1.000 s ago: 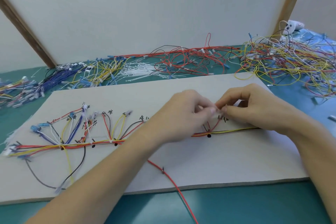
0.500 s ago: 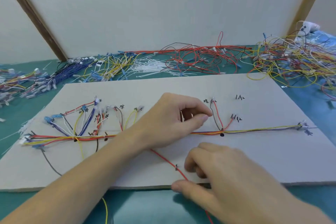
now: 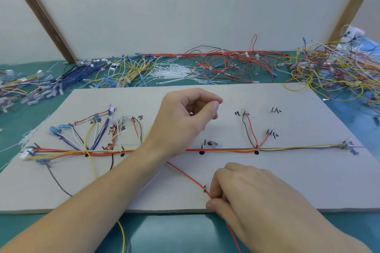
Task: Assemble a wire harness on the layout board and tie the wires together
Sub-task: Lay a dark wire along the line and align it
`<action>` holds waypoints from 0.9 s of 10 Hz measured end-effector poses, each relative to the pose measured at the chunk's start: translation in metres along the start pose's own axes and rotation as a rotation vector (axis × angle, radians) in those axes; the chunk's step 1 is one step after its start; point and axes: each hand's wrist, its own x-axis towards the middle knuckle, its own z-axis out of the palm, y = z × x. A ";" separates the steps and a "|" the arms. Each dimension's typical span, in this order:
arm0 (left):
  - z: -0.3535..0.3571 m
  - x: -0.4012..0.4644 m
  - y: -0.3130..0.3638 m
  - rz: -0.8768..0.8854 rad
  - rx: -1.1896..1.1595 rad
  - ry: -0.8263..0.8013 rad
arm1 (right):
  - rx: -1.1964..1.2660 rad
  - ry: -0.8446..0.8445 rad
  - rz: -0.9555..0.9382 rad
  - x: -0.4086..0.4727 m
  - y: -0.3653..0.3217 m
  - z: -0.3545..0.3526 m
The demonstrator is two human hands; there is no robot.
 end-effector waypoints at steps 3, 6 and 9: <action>0.000 -0.001 0.002 -0.036 0.010 0.012 | -0.086 -0.025 0.014 -0.002 -0.006 -0.014; 0.000 -0.002 0.004 -0.047 0.024 0.021 | -0.207 0.047 -0.009 -0.001 -0.005 -0.010; -0.001 -0.002 0.003 -0.059 0.036 -0.087 | 0.511 0.139 -0.057 -0.019 0.046 -0.025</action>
